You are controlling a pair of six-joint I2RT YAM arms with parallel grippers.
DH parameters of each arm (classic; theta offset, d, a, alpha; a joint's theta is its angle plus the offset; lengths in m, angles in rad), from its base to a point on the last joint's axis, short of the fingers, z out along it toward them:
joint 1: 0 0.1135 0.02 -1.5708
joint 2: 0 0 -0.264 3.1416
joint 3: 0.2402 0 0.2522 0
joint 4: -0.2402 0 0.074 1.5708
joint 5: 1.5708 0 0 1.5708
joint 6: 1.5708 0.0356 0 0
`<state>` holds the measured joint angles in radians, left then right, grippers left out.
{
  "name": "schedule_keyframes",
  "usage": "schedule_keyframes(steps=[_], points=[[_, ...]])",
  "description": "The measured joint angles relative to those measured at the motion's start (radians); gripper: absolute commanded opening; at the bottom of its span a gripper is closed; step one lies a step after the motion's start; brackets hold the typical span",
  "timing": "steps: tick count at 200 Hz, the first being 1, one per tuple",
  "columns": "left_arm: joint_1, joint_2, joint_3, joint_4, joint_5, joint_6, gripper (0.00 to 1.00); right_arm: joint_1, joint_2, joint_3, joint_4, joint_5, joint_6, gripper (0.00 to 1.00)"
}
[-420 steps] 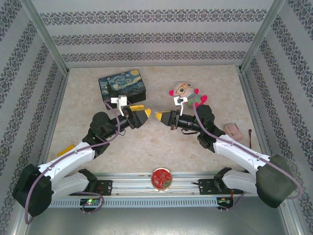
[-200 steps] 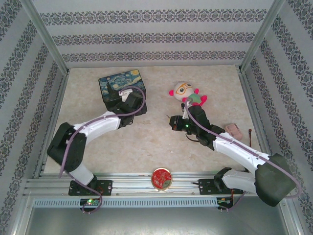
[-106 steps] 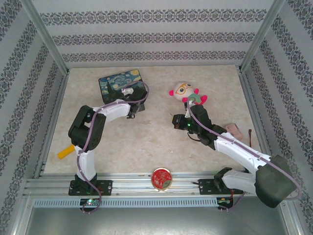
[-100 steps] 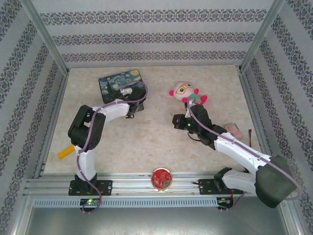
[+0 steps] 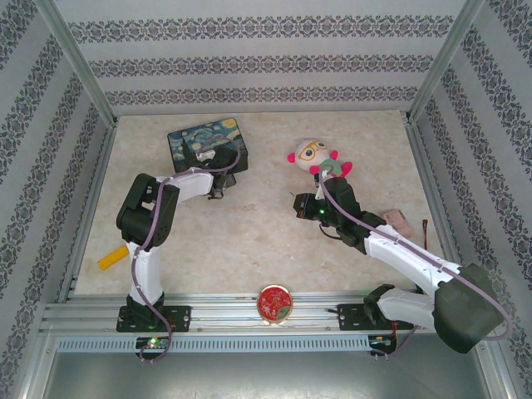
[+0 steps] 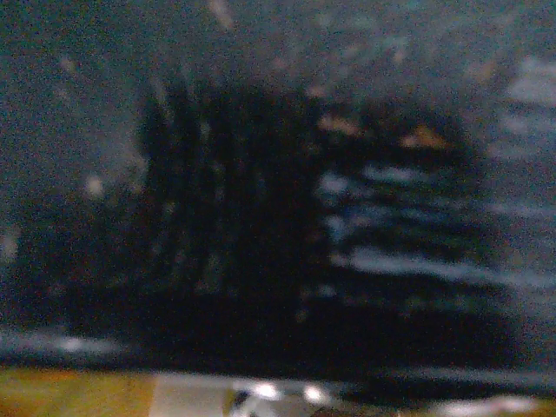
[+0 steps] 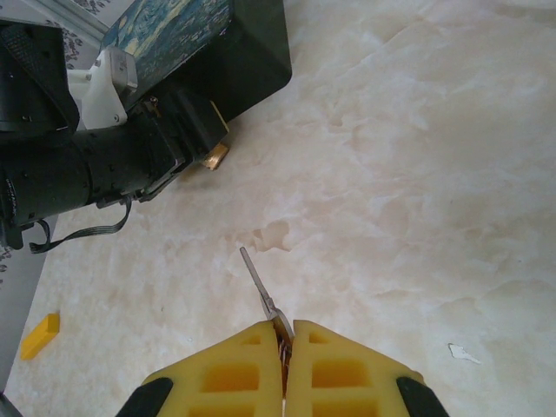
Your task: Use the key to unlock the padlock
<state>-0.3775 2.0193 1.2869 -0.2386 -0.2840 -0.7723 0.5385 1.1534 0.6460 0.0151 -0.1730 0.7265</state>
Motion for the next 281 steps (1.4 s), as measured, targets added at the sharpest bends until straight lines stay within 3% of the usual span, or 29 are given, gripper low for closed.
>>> schedule_keyframes(steps=[62,110,197,281], points=[[0.0,-0.047,-0.097,0.079,0.018,0.006,0.57,0.0,0.003,0.0,0.003,-0.003,0.0,0.0],[0.0,-0.025,-0.062,0.083,0.022,0.028,0.54,0.0,0.022,0.0,0.004,-0.013,0.0,0.0],[0.0,0.014,-0.016,0.087,0.027,0.051,0.26,-0.006,0.024,0.0,0.006,-0.019,0.0,0.0],[-0.05,-0.072,-0.138,0.142,0.096,0.044,0.25,-0.006,0.039,-0.011,0.022,-0.026,0.0,0.0]])
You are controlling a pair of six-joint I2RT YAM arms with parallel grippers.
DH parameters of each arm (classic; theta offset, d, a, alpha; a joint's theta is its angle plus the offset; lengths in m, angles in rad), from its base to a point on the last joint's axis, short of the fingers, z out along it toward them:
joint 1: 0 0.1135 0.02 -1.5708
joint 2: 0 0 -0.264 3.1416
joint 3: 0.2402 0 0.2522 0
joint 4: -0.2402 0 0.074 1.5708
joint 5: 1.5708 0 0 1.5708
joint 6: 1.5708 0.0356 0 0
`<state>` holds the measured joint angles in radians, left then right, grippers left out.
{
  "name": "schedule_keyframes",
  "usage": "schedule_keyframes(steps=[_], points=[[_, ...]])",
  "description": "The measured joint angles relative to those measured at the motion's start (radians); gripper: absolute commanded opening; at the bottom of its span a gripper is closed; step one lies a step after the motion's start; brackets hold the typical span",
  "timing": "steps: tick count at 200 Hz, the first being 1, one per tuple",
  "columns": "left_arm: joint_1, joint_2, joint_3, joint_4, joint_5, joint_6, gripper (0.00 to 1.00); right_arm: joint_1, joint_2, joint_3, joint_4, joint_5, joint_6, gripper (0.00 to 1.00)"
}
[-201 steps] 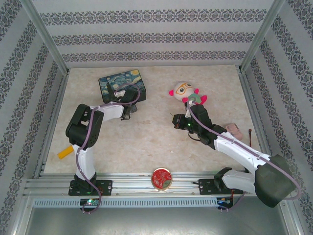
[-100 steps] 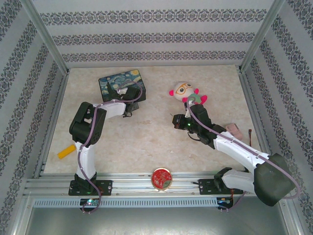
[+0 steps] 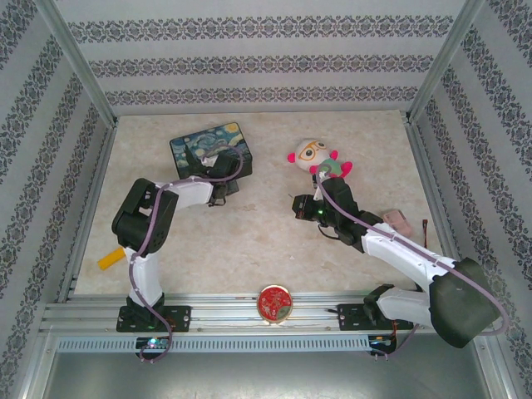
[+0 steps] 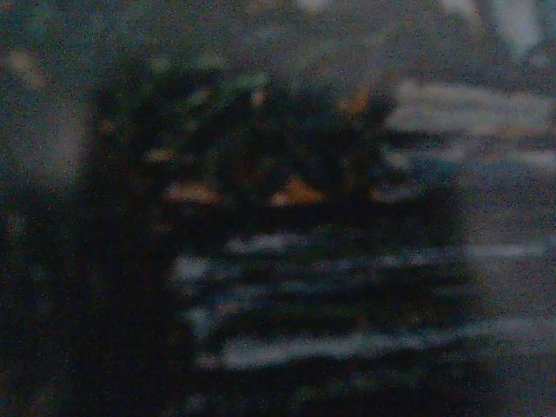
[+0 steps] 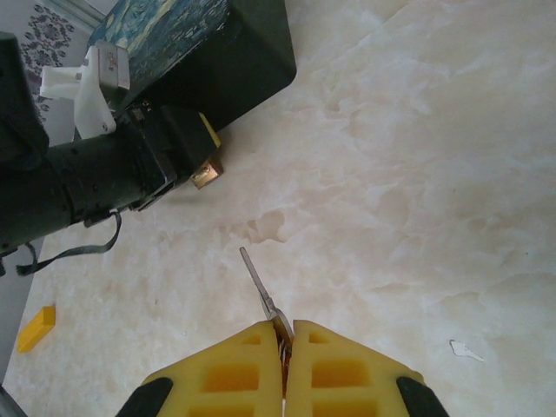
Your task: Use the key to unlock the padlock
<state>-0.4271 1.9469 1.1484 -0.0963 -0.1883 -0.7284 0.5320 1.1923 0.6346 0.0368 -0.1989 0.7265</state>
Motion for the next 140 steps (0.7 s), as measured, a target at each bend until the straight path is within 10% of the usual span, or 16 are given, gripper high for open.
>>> schedule_keyframes(steps=[140], points=[[-0.319,-0.211,-0.265,0.021,0.002,-0.311,0.35,0.049,-0.051,-0.222,0.066,-0.001,0.011,0.0]])
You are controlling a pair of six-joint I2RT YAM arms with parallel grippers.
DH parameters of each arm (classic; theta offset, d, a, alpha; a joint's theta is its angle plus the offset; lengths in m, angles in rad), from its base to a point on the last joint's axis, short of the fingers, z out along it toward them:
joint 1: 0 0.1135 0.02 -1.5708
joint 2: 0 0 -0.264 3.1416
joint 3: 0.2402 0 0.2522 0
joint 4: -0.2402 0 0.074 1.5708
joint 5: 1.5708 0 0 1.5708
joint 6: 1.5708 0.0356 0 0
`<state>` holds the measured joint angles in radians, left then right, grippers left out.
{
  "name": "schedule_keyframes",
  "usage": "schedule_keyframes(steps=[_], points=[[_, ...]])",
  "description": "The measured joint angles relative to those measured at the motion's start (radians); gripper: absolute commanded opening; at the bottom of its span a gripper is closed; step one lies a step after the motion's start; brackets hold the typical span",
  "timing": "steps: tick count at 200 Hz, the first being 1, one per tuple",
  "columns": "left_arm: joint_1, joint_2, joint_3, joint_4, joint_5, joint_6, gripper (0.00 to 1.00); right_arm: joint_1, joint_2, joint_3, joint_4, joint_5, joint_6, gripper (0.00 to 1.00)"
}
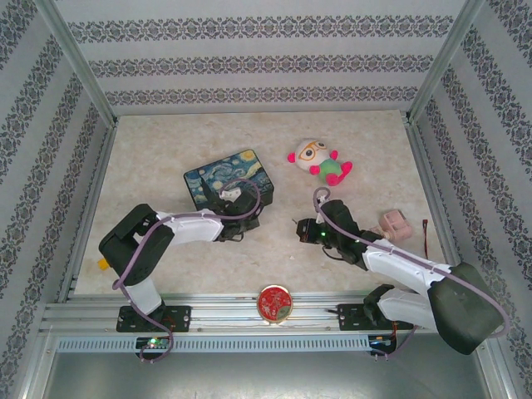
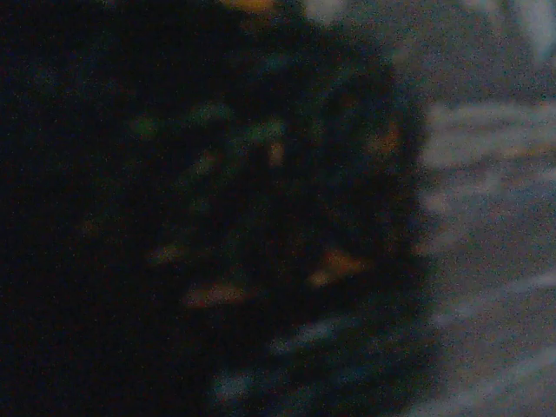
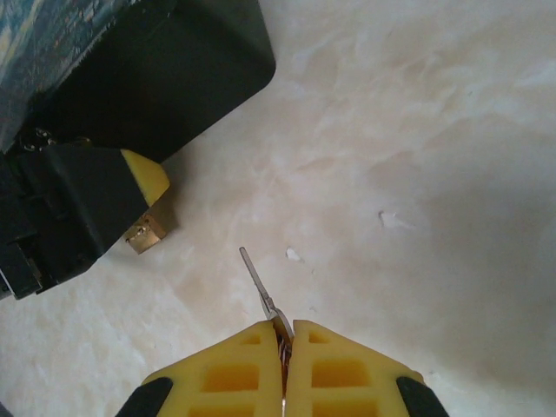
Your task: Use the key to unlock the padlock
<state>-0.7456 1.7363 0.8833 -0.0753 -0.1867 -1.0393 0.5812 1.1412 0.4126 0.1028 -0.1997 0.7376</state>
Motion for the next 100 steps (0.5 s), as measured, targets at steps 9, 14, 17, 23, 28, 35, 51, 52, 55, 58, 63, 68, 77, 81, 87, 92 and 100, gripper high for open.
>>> schedule_keyframes(steps=[9,14,17,23,28,35,51,52,55,58,63,68,77,81,87,92,100], points=[[-0.006,0.0,-0.005,0.008,-0.002,-0.01,0.36,0.011,0.0,-0.012,0.016,0.0,0.002,0.0],[-0.007,0.0,-0.005,0.01,-0.003,-0.017,0.37,0.015,0.0,-0.017,0.025,-0.001,0.005,0.0],[-0.007,0.0,-0.005,0.011,-0.002,-0.02,0.37,0.018,0.001,-0.019,0.03,-0.002,0.008,0.0],[-0.007,0.001,-0.005,0.013,-0.001,-0.025,0.38,0.019,0.002,-0.025,0.044,-0.004,0.013,0.0],[-0.007,0.002,-0.005,0.014,-0.001,-0.029,0.4,0.019,0.005,-0.027,0.054,-0.003,0.015,0.0],[-0.007,0.003,-0.005,0.016,-0.002,-0.034,0.4,0.019,0.013,-0.029,0.071,-0.004,0.019,0.0],[-0.008,0.004,-0.005,0.018,-0.001,-0.043,0.43,0.026,0.039,-0.029,0.103,-0.004,0.029,0.0],[-0.008,0.004,-0.005,0.018,-0.001,-0.043,0.43,0.026,0.04,-0.029,0.105,-0.004,0.031,0.0],[-0.008,0.004,-0.005,0.019,-0.002,-0.043,0.44,0.026,0.045,-0.029,0.109,-0.005,0.031,0.0],[-0.008,0.004,-0.005,0.019,-0.001,-0.044,0.44,0.026,0.052,-0.029,0.116,-0.006,0.034,0.0],[-0.008,0.004,-0.004,0.019,-0.002,-0.044,0.45,0.026,0.063,-0.029,0.126,-0.008,0.037,0.0],[-0.008,0.004,-0.004,0.02,-0.002,-0.045,0.47,0.028,0.073,-0.029,0.132,-0.01,0.042,0.0],[-0.01,0.004,-0.002,0.02,-0.002,-0.047,0.5,0.031,0.091,-0.029,0.14,-0.012,0.045,0.0],[-0.011,0.004,-0.001,0.02,-0.003,-0.047,0.51,0.031,0.098,-0.029,0.142,-0.014,0.045,0.0],[-0.013,0.004,0.002,0.018,-0.006,-0.047,0.51,0.031,0.111,-0.029,0.147,-0.018,0.046,0.0],[-0.014,0.005,0.004,0.014,-0.01,-0.047,0.52,0.031,0.121,-0.029,0.15,-0.019,0.048,0.0],[-0.014,0.006,0.008,0.007,-0.016,-0.047,0.52,0.032,0.134,-0.029,0.154,-0.024,0.049,0.0]])
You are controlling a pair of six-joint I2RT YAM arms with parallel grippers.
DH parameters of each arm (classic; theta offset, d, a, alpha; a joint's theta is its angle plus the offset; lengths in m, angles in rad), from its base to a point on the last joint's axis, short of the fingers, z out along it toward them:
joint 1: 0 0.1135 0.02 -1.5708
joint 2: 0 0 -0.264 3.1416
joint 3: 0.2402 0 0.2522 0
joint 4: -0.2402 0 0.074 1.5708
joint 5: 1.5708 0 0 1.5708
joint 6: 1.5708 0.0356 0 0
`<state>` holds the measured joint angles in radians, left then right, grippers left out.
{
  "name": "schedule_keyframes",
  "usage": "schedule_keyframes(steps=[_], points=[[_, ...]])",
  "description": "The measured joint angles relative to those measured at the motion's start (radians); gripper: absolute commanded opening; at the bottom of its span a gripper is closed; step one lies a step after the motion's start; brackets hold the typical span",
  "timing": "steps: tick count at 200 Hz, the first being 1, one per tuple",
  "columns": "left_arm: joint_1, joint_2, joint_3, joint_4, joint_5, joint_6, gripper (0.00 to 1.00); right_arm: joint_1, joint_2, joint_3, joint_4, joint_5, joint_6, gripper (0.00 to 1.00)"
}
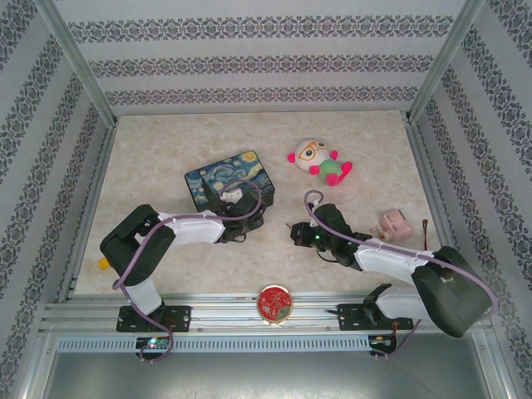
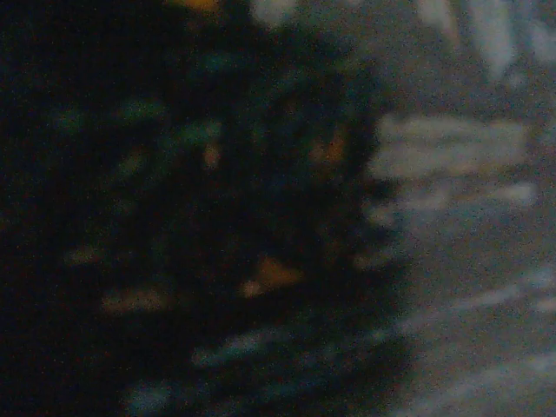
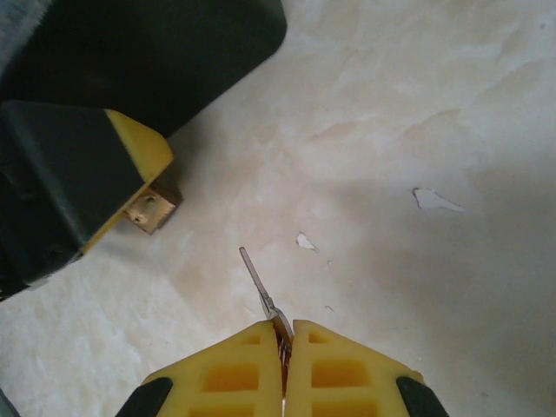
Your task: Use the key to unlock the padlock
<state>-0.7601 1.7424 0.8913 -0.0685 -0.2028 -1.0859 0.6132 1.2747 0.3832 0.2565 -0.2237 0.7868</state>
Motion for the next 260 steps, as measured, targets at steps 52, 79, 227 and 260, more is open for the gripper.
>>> schedule_keyframes(steps=[52,79,227,260], points=[[-0.006,0.012,0.039,-0.135,-0.089,0.0,0.51,-0.003,0.024,0.009,0.018,-0.016,0.0,0.0],[-0.03,0.0,0.045,-0.214,-0.127,0.002,0.51,-0.019,0.023,0.014,0.025,-0.028,0.0,0.0],[-0.045,0.031,0.129,-0.284,-0.154,0.077,0.51,-0.049,-0.044,0.014,0.024,-0.027,0.0,0.0],[-0.045,0.035,0.129,-0.289,-0.153,0.076,0.45,-0.049,-0.045,0.014,0.024,-0.027,0.0,0.0]])
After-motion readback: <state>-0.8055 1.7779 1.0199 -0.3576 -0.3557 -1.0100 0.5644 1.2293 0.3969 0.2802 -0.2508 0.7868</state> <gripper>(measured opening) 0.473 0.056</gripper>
